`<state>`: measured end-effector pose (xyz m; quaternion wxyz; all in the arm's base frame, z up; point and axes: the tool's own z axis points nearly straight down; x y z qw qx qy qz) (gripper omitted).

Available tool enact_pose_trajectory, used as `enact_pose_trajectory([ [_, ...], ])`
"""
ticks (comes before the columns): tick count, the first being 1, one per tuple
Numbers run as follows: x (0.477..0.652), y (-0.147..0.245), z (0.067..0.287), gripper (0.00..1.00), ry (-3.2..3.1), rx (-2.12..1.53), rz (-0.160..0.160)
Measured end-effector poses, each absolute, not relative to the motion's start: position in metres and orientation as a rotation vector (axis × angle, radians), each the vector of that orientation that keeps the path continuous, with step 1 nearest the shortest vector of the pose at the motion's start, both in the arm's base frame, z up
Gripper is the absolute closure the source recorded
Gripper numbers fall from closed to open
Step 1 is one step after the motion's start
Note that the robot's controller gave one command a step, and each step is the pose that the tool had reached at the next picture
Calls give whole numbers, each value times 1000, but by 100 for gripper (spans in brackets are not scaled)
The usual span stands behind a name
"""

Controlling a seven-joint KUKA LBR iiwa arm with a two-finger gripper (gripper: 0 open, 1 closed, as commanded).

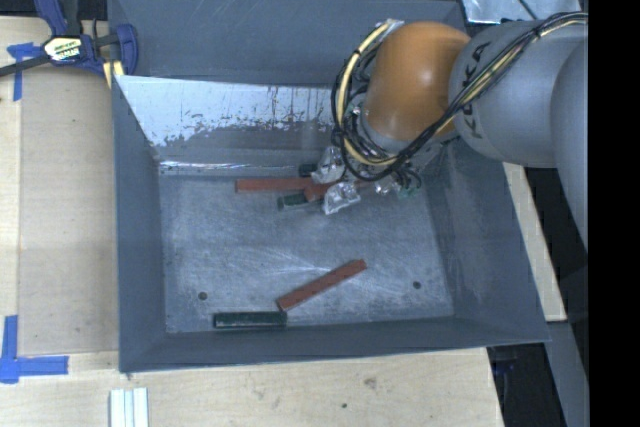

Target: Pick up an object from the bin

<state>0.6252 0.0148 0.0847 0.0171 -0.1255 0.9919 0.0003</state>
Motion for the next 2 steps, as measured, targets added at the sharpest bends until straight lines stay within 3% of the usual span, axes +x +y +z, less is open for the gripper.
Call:
enact_pose_trajectory([
  [1,624,14,84,100,3087,-390,1],
  [2,619,14,205,100,3097,-503,0],
])
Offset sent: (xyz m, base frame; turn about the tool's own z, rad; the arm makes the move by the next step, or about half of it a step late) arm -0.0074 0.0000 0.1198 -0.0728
